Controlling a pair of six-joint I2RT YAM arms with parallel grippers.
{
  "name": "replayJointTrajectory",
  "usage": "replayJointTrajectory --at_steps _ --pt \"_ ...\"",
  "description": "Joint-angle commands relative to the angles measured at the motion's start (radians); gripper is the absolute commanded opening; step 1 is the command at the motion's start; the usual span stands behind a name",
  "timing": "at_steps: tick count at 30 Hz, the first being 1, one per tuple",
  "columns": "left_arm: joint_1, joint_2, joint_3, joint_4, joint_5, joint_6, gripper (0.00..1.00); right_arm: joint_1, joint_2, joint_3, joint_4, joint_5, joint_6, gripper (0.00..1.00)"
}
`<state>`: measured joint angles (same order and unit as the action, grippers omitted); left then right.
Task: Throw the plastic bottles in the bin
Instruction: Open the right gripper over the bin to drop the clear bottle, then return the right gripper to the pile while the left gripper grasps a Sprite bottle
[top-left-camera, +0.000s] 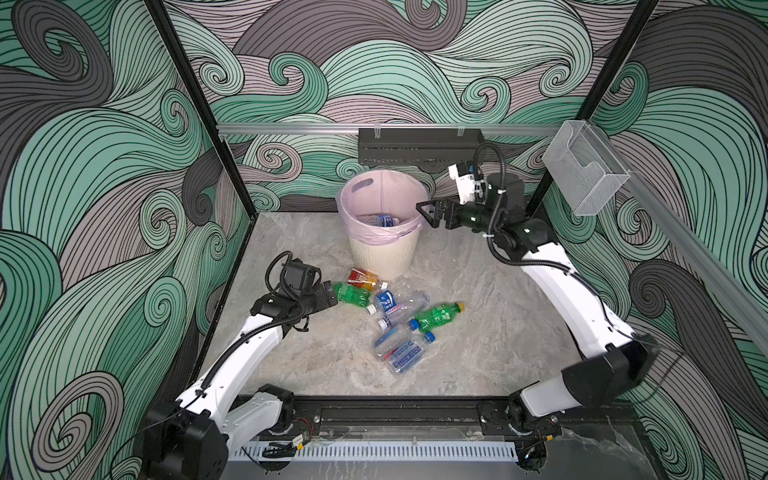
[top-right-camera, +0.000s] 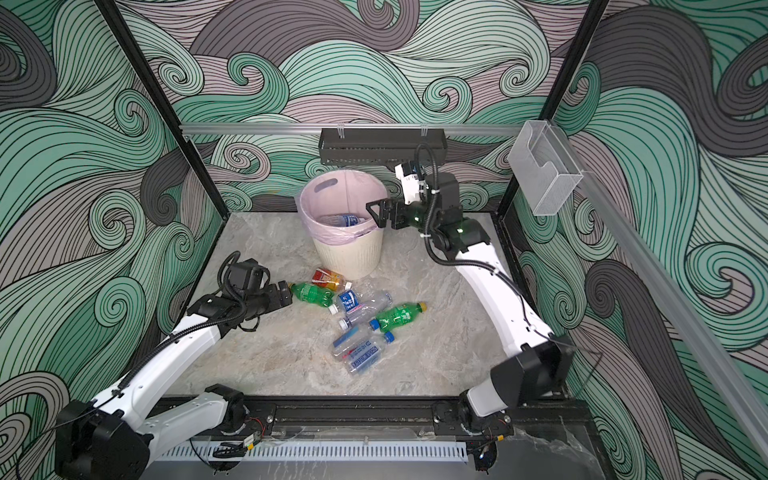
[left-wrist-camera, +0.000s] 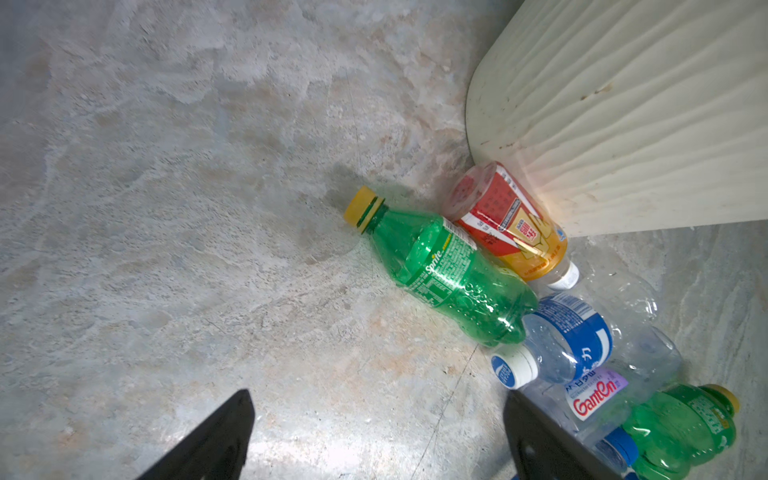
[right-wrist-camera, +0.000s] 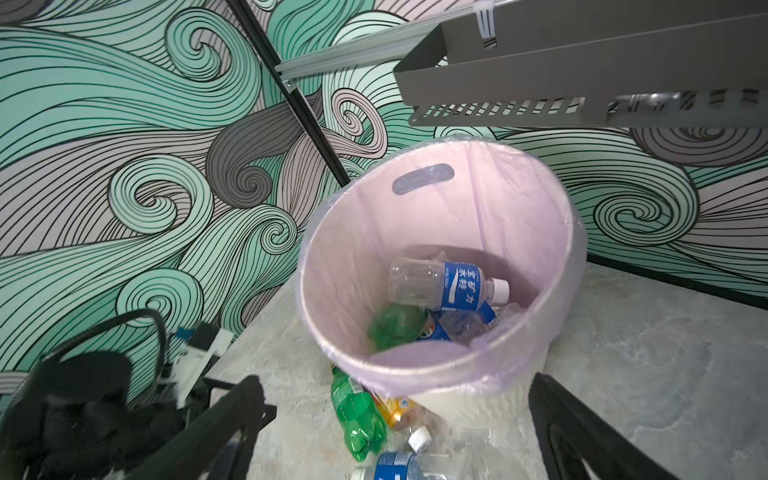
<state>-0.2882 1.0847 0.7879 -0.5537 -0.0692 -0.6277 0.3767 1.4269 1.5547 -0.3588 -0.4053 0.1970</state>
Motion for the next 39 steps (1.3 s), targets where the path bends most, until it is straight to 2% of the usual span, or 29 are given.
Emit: replayJointTrajectory --at_steps 1,9,15,30,39 --pt "0.007 0.053 0.016 0.059 0.042 -0.091 0.95 -0.002 -0.107 -0.128 0.005 0.078 -0.081 1.0" --pt "0.008 0.253 0.078 0.121 0.128 -0.24 0.94 -0.018 -0.34 -0.432 -0.053 0.175 -0.068 1.0" --pt "0.006 0.362 0.092 0.227 0.172 -0.321 0.92 -0.025 -0.41 -0.554 -0.045 0.187 -0.023 1.0" --pt "0.004 0.512 0.077 0.312 0.216 -0.343 0.89 -0.026 -0.4 -0.63 -0.006 0.153 0.036 1.0" --pt "0.004 0.48 0.053 0.261 0.173 -0.288 0.79 -0.027 -0.395 -0.65 0.034 0.148 0.054 1.0"
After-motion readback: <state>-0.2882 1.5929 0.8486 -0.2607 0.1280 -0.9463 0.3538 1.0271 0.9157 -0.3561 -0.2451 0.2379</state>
